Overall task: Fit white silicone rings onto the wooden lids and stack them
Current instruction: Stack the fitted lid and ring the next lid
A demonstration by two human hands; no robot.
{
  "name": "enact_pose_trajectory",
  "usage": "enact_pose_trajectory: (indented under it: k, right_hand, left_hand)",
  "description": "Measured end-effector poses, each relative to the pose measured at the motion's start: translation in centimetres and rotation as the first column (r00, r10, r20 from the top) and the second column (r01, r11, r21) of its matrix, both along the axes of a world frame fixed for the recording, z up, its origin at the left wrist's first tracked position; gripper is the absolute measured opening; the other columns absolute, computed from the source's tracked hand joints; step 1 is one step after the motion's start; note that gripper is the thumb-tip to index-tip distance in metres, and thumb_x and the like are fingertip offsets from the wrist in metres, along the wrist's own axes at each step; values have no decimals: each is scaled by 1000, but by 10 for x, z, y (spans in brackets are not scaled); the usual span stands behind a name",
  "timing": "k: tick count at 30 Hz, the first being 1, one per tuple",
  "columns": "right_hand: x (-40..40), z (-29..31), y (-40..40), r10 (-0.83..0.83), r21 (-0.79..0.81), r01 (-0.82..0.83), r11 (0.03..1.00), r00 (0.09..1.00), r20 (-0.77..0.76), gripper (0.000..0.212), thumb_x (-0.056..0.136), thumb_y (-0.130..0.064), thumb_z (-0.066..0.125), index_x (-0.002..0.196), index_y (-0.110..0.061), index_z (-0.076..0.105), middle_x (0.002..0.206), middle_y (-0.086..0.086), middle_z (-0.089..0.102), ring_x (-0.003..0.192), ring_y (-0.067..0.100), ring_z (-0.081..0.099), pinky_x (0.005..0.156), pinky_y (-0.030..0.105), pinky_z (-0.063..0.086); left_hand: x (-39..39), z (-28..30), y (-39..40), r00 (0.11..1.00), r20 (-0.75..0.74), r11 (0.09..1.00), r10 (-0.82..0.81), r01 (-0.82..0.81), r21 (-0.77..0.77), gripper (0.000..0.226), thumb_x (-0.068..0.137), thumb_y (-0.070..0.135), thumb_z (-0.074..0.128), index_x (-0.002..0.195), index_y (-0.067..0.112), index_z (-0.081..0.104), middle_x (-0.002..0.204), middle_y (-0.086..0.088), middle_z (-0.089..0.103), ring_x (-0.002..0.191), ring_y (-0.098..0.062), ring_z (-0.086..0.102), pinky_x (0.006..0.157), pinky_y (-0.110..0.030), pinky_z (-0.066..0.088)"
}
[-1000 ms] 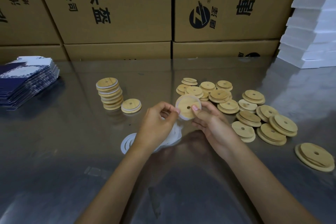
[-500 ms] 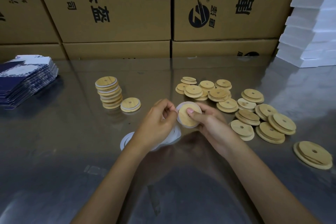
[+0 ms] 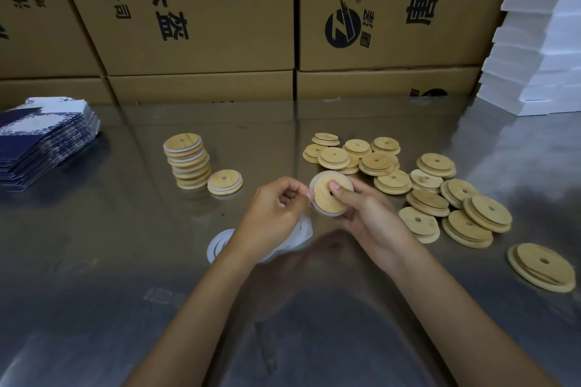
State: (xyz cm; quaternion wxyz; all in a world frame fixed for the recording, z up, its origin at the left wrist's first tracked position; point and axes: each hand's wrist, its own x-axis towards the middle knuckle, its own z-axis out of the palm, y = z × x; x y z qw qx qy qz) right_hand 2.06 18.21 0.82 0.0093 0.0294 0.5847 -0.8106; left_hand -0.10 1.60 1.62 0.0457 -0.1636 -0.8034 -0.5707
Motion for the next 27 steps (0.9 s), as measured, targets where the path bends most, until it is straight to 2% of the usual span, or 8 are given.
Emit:
enact_pose_trajectory:
  k: [4, 8, 11, 14, 18, 20, 23, 27]
  right_hand:
    - [0, 1, -2, -28, -86, 28, 996, 1000, 7, 28, 94, -10, 64, 121, -2, 67, 113, 16, 74, 105, 26, 71, 94, 33, 58]
    - [1, 2, -6, -75, -173, 77, 982, 997, 18, 35, 93, -6, 65, 126, 7, 58, 114, 20, 72, 103, 27, 70, 95, 35, 57]
    - [1, 3, -9, -91, -227, 95, 969, 995, 28, 39, 94, -3, 64, 129, 9, 52, 125, 26, 66, 102, 28, 69, 93, 34, 58]
    - [1, 2, -11, -91, -255, 99, 962, 995, 46, 38, 94, -4, 64, 129, 6, 51, 123, 27, 67, 101, 30, 70, 91, 34, 59]
    - [1, 1, -8, -52, -141, 60, 988, 997, 61, 35, 90, -9, 71, 120, -5, 54, 110, 20, 74, 107, 33, 71, 91, 38, 57]
    - [2, 1, -9, -21, -54, 25, 998, 997, 71, 36, 89, -12, 73, 119, -3, 56, 108, 17, 76, 105, 31, 72, 87, 36, 58]
    - [3, -1, -13, -13, 30, 11, 999, 998, 68, 37, 89, -16, 74, 119, 0, 59, 104, 16, 77, 98, 29, 74, 84, 35, 60]
    - [4, 1, -16, -32, 107, 24, 994, 996, 81, 33, 89, -22, 74, 115, -2, 65, 102, 18, 76, 83, 21, 72, 71, 25, 58]
  left_hand:
    - [0, -1, 1, 999, 51, 999, 8, -9, 32, 10, 90, 13, 67, 81, 15, 72, 68, 12, 64, 58, 4, 50, 58, -7, 39]
    - [0, -1, 3, 993, 118, 998, 7, -14, 60, 11, 88, 16, 70, 80, 9, 73, 54, 16, 56, 48, 3, 45, 50, -8, 36]
    - [0, -2, 6, 987, 162, 998, 7, -16, 55, 12, 85, 19, 74, 82, 8, 74, 59, 8, 62, 48, 2, 47, 49, -10, 36]
    - [2, -3, 9, 981, 190, 997, 24, -39, 72, 10, 84, 18, 75, 80, 9, 75, 63, 3, 65, 52, -1, 51, 52, -11, 40]
    - [-1, -2, 5, 977, 150, 971, 155, -178, 160, 10, 85, 10, 69, 77, 15, 74, 70, 3, 70, 62, -2, 60, 61, -13, 48]
    - [-3, 0, 2, 975, 115, 960, 190, -209, 187, 11, 85, 7, 67, 79, 15, 72, 73, 6, 69, 66, 0, 61, 64, -12, 49]
    - [-4, 1, 1, 976, 72, 957, 206, -216, 195, 12, 84, 6, 68, 81, 17, 68, 73, 7, 64, 62, 1, 55, 62, -11, 46]
    - [-3, 1, 2, 988, 40, 974, 148, -153, 168, 20, 81, 6, 72, 88, 22, 62, 81, 8, 63, 65, 1, 56, 67, -16, 49]
